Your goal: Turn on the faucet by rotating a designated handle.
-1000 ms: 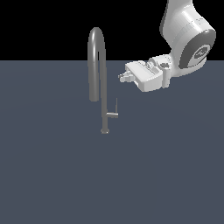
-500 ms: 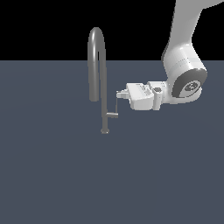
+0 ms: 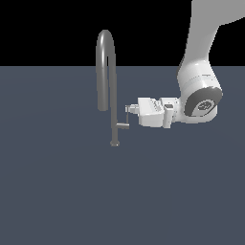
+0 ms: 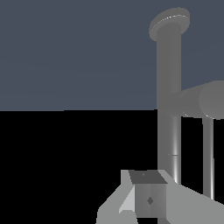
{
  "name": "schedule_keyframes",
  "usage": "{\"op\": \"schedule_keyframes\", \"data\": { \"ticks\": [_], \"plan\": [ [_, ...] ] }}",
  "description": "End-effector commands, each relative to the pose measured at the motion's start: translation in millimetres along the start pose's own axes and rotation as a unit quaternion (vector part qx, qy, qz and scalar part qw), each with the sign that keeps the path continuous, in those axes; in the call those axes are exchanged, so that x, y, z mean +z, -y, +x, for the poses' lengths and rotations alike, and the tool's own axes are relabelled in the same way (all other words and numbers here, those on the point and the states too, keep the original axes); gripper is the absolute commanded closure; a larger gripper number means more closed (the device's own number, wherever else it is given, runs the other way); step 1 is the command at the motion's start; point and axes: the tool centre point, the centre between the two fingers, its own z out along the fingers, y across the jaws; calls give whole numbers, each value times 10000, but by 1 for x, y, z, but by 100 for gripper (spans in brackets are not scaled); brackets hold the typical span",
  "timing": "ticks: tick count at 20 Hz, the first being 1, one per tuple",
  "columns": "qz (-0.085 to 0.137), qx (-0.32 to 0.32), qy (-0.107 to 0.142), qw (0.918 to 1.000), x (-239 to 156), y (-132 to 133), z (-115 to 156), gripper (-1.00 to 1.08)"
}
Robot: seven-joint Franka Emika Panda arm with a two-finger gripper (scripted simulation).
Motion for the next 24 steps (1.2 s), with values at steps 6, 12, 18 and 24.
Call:
{"op": "schedule_keyframes", "data": {
  "ticks": [6, 12, 18, 24],
  "plan": [
    [-35, -44, -30, 10000, 0, 0, -3, 108],
    [-35, -44, -30, 10000, 0, -11, -7, 108],
    [-35, -44, -30, 10000, 0, -28, -13, 108],
    [-24, -44, -38, 10000, -1, -38, -10, 108]
  ]
}}
